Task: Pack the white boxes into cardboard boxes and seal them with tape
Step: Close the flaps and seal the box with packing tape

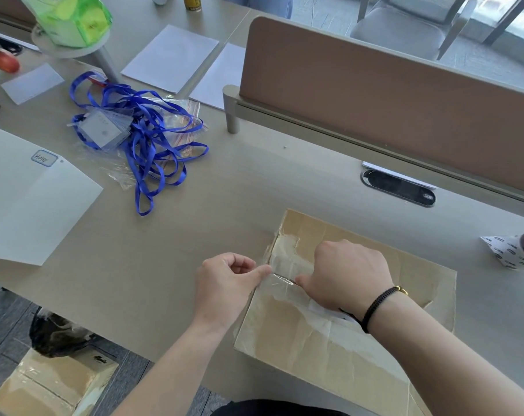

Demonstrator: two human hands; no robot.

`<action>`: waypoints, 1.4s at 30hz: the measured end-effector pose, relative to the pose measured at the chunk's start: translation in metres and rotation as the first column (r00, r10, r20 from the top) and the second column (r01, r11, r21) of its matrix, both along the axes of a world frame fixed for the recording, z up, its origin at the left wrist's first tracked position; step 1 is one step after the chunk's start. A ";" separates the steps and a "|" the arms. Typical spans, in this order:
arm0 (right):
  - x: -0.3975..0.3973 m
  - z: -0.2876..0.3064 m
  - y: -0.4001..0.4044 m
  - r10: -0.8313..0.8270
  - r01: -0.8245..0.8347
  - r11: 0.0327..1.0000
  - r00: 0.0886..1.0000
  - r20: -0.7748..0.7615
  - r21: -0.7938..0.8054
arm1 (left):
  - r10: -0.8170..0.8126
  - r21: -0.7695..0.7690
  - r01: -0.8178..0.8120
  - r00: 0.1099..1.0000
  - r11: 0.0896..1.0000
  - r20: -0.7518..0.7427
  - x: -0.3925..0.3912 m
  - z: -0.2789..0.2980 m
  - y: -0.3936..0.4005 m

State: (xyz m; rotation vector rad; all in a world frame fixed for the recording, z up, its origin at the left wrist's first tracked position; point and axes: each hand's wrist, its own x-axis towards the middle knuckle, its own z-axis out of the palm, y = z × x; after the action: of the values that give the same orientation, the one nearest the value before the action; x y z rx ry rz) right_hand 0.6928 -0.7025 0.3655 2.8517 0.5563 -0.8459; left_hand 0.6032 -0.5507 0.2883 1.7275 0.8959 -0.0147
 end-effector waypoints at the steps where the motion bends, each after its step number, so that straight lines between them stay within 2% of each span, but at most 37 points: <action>1: 0.000 0.000 0.001 0.002 -0.002 1.000 1.000 0.000 -0.003 | 0.002 -0.001 -0.002 1.000 1.000 -0.007 0.000 -0.001 0.000; 6: -0.001 0.001 0.003 0.008 -0.008 1.000 1.000 0.000 -0.004 | 0.005 -0.059 -0.008 0.999 0.998 -0.037 0.002 -0.005 0.003; 13: -0.002 0.001 0.001 -0.007 0.007 1.000 1.000 0.002 0.016 | 0.080 -0.355 -0.101 0.994 0.930 -0.072 0.004 -0.012 0.009; 20: -0.002 0.000 -0.002 -0.021 0.021 0.999 1.000 -0.001 0.035 | -0.001 -0.545 -0.022 0.999 0.838 -0.041 -0.007 -0.018 0.019; 28: -0.002 -0.001 -0.005 -0.053 0.054 0.998 0.998 -0.027 0.026 | -0.017 -0.610 0.025 1.000 0.792 0.019 -0.010 -0.021 0.024; 32: -0.002 -0.002 -0.006 -0.070 0.071 0.997 0.997 -0.038 0.025 | 0.020 -0.682 -0.005 1.000 0.731 0.014 -0.010 -0.022 0.022; 34: -0.002 -0.003 -0.005 -0.069 0.070 0.997 0.997 -0.034 0.022 | 0.024 -0.669 -0.005 1.000 0.743 0.019 -0.011 -0.022 0.020; 37: -0.001 -0.004 -0.004 -0.069 0.069 0.997 0.997 -0.024 0.017 | -0.005 -0.539 0.024 0.999 0.842 0.036 -0.013 -0.020 0.016; 40: -0.001 -0.004 -0.004 -0.067 0.067 0.997 0.998 -0.014 0.023 | -0.070 -0.303 0.079 0.997 0.950 0.040 -0.020 -0.023 0.017; 42: -0.002 -0.003 -0.004 -0.061 0.061 0.998 0.998 -0.007 0.030 | -0.135 -0.089 0.142 0.988 0.986 0.077 -0.025 -0.020 0.016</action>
State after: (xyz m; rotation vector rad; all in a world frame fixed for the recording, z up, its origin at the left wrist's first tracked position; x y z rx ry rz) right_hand 0.6908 -0.7066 0.3625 2.9081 0.4891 -0.8634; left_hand 0.5782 -0.5348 0.2685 1.6889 0.7107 -0.0862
